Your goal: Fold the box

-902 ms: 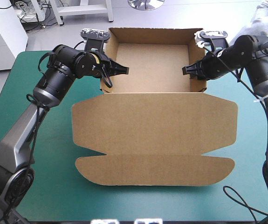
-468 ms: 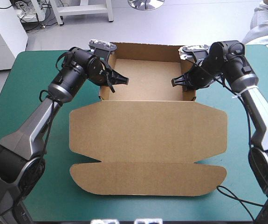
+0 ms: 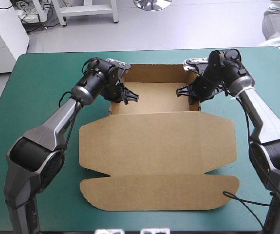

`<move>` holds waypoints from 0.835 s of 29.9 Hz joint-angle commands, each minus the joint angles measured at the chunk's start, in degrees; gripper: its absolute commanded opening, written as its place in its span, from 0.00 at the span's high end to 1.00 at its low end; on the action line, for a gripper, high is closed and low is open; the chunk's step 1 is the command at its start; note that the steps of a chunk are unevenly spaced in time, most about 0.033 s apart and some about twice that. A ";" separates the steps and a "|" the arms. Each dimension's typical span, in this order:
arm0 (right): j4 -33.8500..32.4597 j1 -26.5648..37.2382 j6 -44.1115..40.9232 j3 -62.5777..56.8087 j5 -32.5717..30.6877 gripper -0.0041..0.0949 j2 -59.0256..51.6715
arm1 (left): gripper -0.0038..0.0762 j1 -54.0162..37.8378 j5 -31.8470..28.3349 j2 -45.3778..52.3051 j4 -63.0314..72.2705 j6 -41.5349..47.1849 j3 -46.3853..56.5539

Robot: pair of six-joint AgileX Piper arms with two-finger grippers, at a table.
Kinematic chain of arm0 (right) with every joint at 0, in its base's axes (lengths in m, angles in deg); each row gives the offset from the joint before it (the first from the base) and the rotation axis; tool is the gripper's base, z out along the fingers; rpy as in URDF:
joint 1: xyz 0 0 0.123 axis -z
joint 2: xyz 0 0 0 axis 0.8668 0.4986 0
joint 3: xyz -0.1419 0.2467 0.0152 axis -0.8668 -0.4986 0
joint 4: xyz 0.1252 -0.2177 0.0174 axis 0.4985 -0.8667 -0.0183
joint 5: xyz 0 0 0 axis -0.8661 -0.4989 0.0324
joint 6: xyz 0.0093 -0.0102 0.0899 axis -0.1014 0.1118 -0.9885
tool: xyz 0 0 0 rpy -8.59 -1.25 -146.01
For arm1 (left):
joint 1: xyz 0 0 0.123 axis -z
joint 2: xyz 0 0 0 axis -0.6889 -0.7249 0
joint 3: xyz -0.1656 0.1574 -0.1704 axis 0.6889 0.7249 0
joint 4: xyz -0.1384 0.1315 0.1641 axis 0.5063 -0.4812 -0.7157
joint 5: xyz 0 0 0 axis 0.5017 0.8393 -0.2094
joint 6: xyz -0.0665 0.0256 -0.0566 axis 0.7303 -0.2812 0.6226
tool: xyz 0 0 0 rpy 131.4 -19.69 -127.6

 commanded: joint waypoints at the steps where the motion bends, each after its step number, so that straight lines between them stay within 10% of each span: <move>1: 1.42 0.06 -0.11 2.06 -0.33 0.97 -2.45 | 0.96 0.94 5.20 1.71 0.64 -5.03 -1.16; 25: -3.48 -3.71 2.58 1.82 -0.42 0.97 2.24 | 0.96 -4.98 -0.74 1.26 15.74 -8.03 9.01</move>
